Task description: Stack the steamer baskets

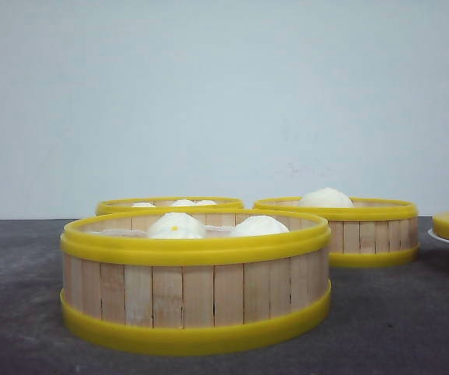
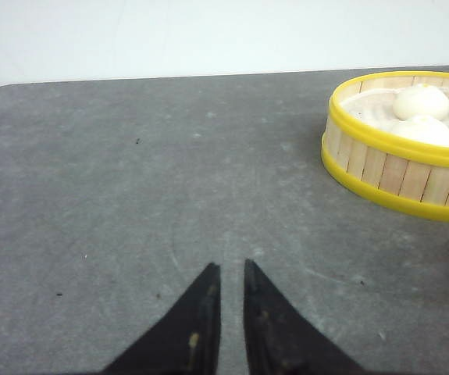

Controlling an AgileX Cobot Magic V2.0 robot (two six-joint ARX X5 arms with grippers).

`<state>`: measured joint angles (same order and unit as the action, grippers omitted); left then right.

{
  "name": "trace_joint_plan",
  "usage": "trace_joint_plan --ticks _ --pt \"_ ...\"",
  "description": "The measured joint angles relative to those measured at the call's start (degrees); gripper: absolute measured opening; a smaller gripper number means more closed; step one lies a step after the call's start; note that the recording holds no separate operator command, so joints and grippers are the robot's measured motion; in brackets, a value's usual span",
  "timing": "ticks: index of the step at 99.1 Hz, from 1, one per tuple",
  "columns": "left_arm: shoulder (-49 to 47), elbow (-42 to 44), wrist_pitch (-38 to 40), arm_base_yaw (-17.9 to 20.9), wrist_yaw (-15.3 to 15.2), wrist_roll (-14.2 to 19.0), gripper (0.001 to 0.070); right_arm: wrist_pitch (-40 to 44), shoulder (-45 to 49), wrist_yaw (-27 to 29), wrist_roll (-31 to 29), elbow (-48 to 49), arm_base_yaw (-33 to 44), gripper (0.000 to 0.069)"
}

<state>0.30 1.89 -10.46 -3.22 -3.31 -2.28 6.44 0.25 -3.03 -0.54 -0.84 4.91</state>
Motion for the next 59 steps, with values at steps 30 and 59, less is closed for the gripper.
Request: trace_joint_plan --ticks 30,59 --pt "0.0 0.0 0.0 0.0 0.0 0.0 0.0027 0.0 0.0 0.0 0.0 0.0 0.0 0.0009" --pt "0.0 0.0 0.0 0.0 0.0 2.6 0.0027 -0.1 0.0 0.0 -6.3 0.0 0.0 0.0009"
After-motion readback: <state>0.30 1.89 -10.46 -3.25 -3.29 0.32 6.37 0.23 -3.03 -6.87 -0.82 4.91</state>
